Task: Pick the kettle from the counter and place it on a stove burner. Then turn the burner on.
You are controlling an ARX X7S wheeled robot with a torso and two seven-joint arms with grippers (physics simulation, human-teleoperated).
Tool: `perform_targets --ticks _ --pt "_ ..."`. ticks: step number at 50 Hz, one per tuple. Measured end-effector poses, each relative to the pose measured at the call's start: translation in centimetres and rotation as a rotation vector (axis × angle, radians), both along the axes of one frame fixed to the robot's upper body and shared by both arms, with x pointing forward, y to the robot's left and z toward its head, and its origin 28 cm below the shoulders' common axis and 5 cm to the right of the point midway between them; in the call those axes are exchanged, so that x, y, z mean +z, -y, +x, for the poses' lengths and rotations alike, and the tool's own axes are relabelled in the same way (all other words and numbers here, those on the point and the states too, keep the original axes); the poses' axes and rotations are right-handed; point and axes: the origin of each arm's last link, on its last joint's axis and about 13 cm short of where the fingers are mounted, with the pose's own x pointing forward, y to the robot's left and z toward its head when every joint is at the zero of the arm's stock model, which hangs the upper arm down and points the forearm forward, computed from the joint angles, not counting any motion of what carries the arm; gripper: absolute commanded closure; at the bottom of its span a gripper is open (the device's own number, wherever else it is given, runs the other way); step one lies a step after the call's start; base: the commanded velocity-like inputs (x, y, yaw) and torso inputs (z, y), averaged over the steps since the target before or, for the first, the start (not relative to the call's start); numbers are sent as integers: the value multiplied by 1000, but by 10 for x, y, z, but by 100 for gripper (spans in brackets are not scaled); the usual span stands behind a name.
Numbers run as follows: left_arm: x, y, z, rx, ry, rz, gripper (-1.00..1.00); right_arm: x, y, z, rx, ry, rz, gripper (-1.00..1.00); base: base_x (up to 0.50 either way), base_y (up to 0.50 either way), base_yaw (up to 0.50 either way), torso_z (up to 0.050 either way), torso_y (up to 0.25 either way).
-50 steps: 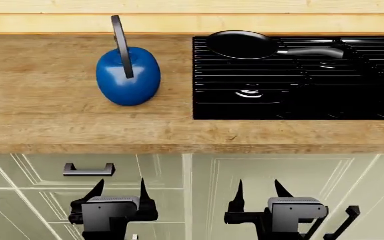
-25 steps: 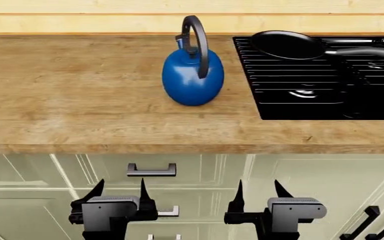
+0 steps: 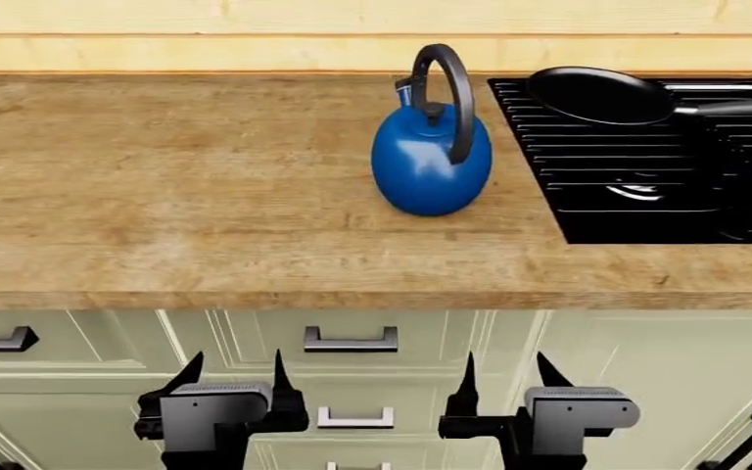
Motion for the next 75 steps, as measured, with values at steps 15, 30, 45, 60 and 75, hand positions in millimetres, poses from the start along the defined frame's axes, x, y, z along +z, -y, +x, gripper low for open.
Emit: perform_targets --ticks 15,30,45,60,75 --pt "0 0 0 0 -10 -3 -100 0 0 0 1 0 2 -100 0 0 0 50 2" --pt "1 0 0 -5 -21 -10 -100 0 0 1 4 -6 -1 -100 0 0 0 47 0" --pt "81 -24 -24 -66 119 -59 -100 84 -4 -23 41 60 53 -100 0 0 0 0 0" --pt "170 -50 -22 -141 209 46 -100 196 -6 -45 107 188 0 -100 0 0 0 0 0" --pt "198 -57 -24 -150 229 145 -100 217 4 -62 54 160 -121 -100 131 0 0 0 0"
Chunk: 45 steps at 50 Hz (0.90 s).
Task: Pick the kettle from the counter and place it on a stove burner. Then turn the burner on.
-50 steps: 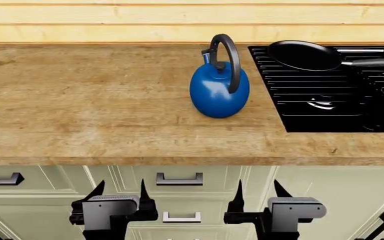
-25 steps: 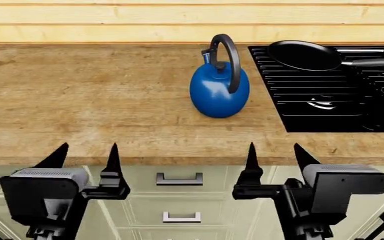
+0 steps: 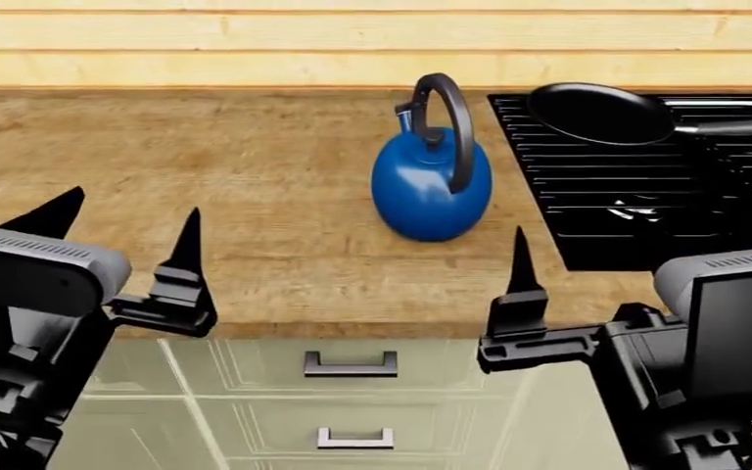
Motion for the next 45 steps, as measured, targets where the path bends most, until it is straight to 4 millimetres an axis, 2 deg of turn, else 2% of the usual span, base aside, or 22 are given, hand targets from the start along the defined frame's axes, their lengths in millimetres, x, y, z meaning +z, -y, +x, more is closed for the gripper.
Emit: perform_targets --ticks 45 --pt "2 -1 0 5 -2 33 -100 1 1 -2 -18 -25 -72 -100 279 0 0 0 0"
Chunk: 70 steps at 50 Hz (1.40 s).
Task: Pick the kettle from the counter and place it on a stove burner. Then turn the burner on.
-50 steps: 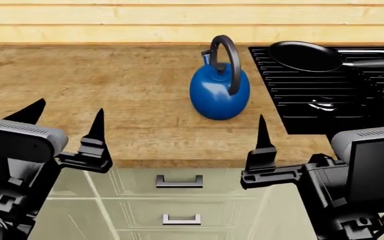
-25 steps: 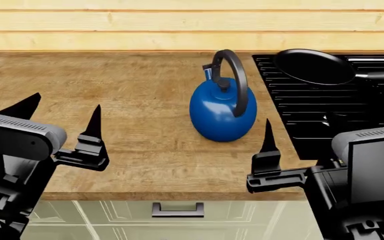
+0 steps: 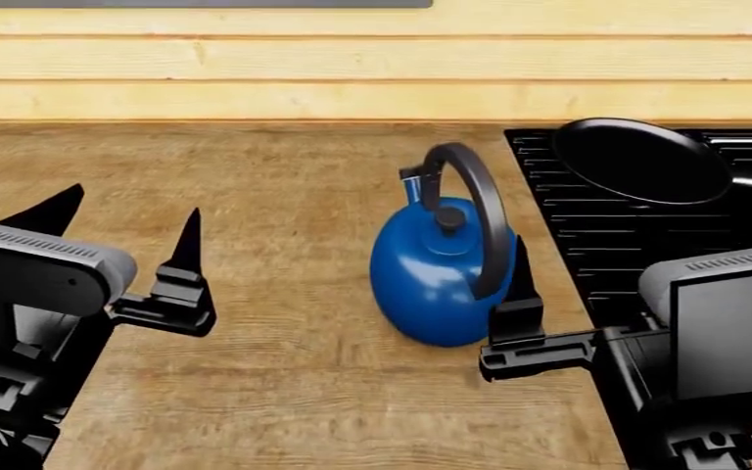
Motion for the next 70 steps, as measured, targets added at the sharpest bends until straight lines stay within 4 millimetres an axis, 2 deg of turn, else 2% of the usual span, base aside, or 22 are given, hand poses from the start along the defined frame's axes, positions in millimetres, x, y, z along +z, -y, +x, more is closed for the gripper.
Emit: perform_targets --ticks 11,20,43,53,70 --pt "0 1 0 -1 -1 1 -100 1 -3 -1 33 4 6 -100 18 0 0 0 0" --pt "-2 1 1 -2 -4 2 -100 13 -8 0 146 -14 68 -100 0 0 0 0 0" --pt "-5 1 3 1 -9 1 -100 41 -6 48 194 -156 119 -100 0 0 0 0 0" --pt "-5 1 3 3 -10 0 -100 42 -10 65 209 -241 103 -100 0 0 0 0 0" --pt "-7 0 4 6 -13 0 -100 38 -16 77 279 -322 74 -100 0 0 0 0 0"
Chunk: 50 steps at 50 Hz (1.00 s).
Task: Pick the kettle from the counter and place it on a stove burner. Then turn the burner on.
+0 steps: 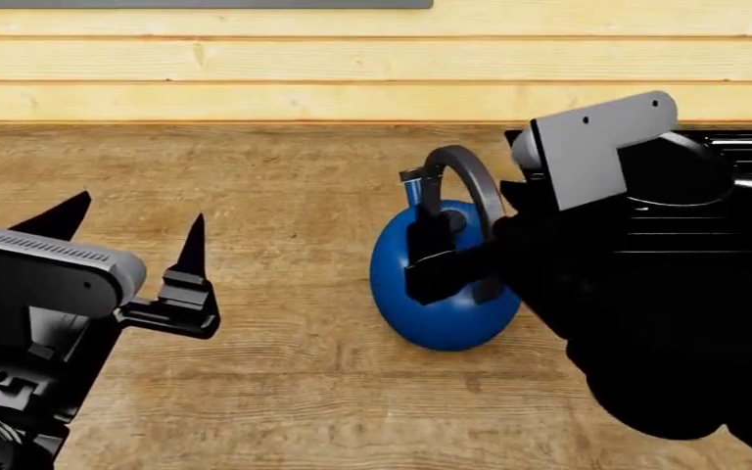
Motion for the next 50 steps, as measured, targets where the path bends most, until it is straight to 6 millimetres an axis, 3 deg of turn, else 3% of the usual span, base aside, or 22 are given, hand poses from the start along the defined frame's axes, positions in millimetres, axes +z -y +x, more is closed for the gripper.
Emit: perform_targets --ticks 5,6,34,50 --pt "-1 0 0 1 -1 0 -100 -3 -1 3 8 -13 -10 -100 0 0 0 0 0" --pt "-1 0 0 1 -1 0 -100 -3 -1 3 9 -14 -11 100 0 0 0 0 0" --pt "-2 0 1 2 -1 1 -100 -7 1 3 -15 17 -42 100 0 0 0 0 0" --pt "-2 -1 1 3 2 1 -100 2 4 7 -87 121 -56 100 0 0 0 0 1"
